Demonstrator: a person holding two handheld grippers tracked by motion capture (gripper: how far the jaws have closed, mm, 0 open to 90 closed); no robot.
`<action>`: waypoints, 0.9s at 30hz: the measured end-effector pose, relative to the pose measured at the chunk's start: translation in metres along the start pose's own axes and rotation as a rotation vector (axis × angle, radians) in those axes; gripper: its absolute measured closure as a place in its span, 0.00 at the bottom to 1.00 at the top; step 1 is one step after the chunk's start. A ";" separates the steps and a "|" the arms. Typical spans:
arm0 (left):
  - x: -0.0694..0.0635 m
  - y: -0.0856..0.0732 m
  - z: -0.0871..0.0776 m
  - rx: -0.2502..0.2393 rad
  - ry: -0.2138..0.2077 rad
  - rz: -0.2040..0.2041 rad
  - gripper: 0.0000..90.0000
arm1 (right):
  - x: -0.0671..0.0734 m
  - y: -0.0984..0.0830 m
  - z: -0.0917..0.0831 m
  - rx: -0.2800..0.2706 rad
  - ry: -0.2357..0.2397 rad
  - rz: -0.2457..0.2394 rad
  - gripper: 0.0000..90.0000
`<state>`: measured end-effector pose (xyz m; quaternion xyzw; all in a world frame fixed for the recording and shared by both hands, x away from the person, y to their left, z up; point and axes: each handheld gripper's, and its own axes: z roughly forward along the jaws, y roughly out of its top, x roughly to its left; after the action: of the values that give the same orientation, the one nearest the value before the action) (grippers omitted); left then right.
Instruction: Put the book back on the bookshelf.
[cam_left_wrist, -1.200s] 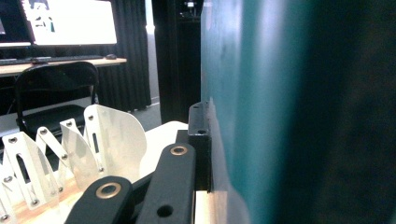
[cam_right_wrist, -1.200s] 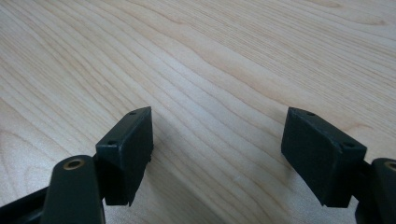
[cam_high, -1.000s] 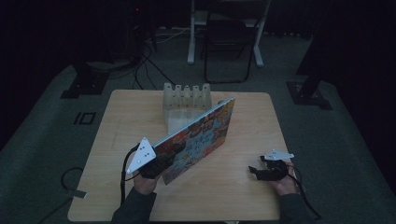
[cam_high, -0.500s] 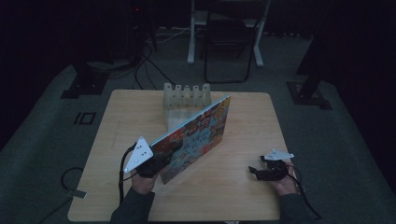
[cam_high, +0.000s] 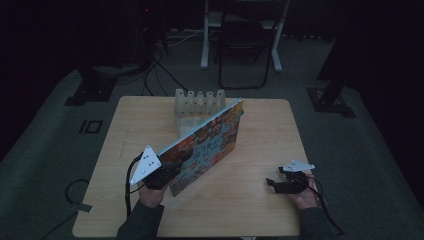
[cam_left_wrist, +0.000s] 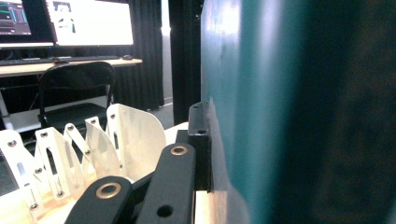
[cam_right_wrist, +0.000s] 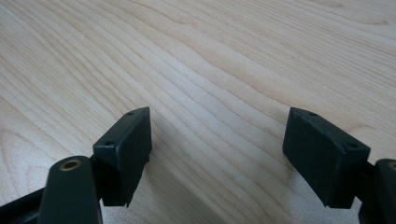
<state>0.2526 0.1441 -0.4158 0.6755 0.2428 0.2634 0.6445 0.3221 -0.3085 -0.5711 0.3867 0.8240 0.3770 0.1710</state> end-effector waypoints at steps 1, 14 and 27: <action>0.000 0.000 0.000 0.000 0.001 -0.003 0.90 | 0.000 0.000 0.000 0.000 0.000 0.000 0.26; 0.004 -0.001 -0.003 0.005 0.039 -0.004 0.90 | 0.000 0.000 0.000 0.000 0.001 -0.001 0.26; 0.005 -0.001 -0.006 0.006 0.056 0.000 0.90 | 0.000 0.000 0.000 0.000 0.003 -0.001 0.26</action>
<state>0.2529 0.1519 -0.4161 0.6698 0.2616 0.2816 0.6353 0.3223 -0.3086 -0.5711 0.3855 0.8245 0.3777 0.1700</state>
